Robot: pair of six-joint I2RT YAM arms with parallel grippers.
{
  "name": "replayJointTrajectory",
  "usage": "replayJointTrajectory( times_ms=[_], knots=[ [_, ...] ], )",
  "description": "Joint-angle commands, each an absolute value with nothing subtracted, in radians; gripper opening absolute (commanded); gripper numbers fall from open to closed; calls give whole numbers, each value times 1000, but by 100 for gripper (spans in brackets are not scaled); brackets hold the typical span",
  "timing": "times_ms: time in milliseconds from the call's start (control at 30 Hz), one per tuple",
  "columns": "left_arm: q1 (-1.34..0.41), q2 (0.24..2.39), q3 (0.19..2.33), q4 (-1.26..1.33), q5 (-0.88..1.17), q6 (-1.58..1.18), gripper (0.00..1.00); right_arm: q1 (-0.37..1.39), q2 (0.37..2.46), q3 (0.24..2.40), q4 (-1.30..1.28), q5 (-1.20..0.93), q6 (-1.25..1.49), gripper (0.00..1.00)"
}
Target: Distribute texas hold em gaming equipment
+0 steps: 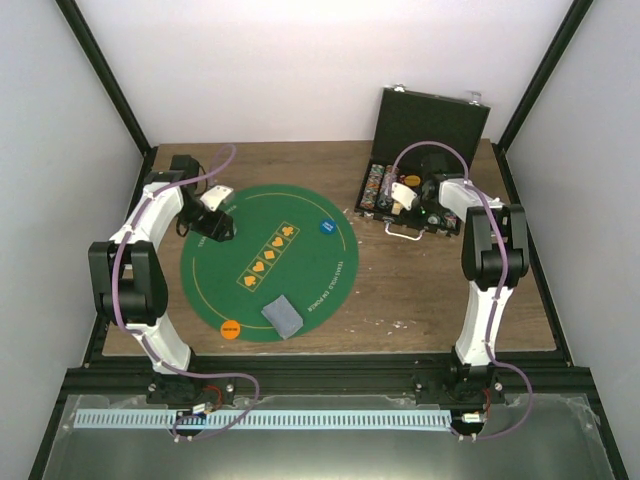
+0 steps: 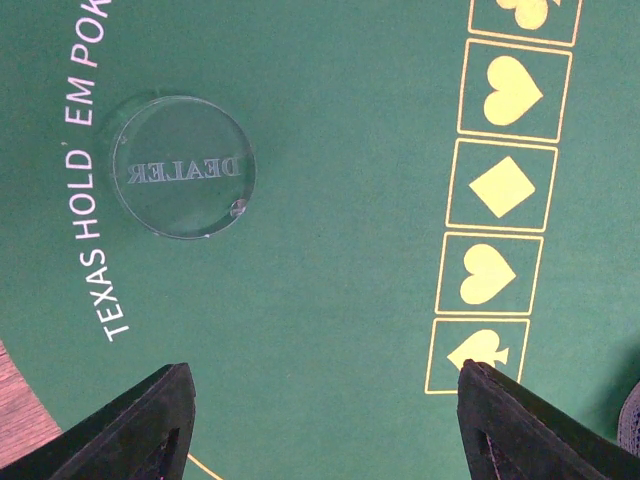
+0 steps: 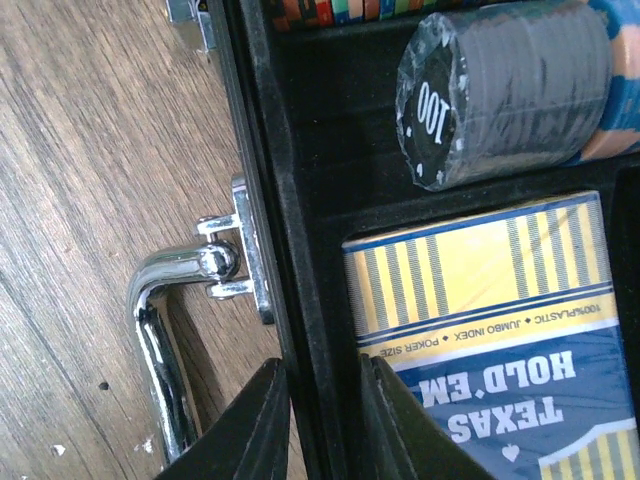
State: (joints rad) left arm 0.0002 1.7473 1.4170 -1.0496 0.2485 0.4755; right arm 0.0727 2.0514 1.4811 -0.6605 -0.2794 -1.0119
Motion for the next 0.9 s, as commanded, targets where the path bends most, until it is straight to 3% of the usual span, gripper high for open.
replayJointTrajectory(
  times_ms=[0, 467, 867],
  knots=[
    [5, 1722, 1419, -1051, 254, 488, 73, 73, 2081, 1401, -684, -261, -914, 18],
    [41, 1739, 1487, -1074, 292, 520, 73, 119, 1948, 1228, -687, -264, -577, 1],
    [64, 1748, 1520, -1091, 304, 524, 73, 148, 1972, 1239, -651, -289, -235, 1]
  ],
)
